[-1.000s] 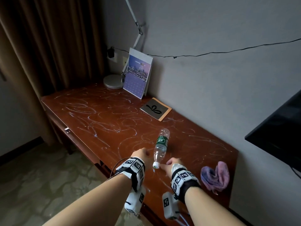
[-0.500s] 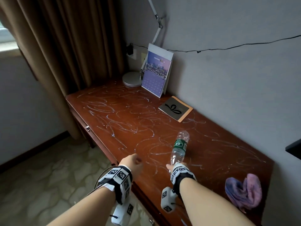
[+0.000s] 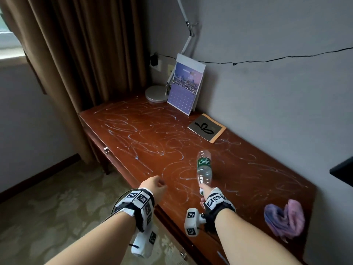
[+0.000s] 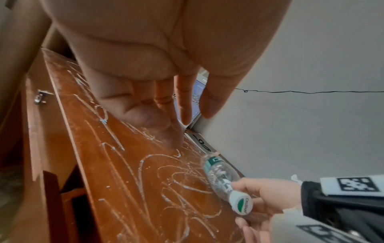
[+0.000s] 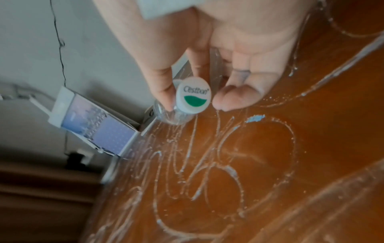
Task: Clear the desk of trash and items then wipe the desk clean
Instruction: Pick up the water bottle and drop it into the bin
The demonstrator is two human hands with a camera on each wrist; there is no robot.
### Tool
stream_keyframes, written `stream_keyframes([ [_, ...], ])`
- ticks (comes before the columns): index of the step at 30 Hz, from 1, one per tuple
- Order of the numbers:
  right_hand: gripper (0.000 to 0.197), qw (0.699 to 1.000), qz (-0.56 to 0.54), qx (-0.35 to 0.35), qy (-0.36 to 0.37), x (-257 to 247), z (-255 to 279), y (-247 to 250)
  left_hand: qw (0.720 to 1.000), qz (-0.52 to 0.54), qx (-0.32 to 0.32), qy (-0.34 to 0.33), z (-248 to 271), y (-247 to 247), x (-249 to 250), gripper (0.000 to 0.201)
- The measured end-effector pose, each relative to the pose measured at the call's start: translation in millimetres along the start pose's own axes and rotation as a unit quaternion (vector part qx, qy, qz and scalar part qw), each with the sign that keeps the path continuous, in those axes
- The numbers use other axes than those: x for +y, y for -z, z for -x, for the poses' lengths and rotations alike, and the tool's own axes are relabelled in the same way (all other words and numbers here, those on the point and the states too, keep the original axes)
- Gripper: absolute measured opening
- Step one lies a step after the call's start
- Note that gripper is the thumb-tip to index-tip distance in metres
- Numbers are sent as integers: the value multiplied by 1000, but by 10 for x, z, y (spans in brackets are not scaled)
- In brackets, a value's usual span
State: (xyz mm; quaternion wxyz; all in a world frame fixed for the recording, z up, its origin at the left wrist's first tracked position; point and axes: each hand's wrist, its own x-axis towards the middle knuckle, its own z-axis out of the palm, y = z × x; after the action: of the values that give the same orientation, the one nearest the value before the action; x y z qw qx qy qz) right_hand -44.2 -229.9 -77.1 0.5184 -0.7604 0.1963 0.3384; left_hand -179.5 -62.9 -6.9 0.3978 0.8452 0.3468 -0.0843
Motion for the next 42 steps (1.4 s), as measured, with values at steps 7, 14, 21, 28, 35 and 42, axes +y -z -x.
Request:
stream_keyframes([
  [7, 26, 996, -26, -10, 80, 38, 677, 556, 993, 107, -50, 3, -99, -215, 369, 51],
  [14, 9, 992, -49, -29, 115, 538, 1251, 1510, 927, 359, -96, 55, 28, -777, 688, 83],
  [21, 7, 994, -51, 48, 88, 1055, 1517, 2241, 932, 317, -172, -27, 296, -1421, 1189, 52],
  [28, 10, 985, -141, 79, 63, 1538, 1546, 3177, 945, 250, -206, -52, 684, -2328, 1770, 54],
  [35, 8, 965, -248, 78, 31, 2222, 1162, 4248, 967, 151, -199, -54, 1058, -3436, 2377, 59],
  [42, 19, 970, -170, 140, -104, 3010, 704, 5146, 969, -53, -223, -90, 1462, -4602, 2837, 48],
])
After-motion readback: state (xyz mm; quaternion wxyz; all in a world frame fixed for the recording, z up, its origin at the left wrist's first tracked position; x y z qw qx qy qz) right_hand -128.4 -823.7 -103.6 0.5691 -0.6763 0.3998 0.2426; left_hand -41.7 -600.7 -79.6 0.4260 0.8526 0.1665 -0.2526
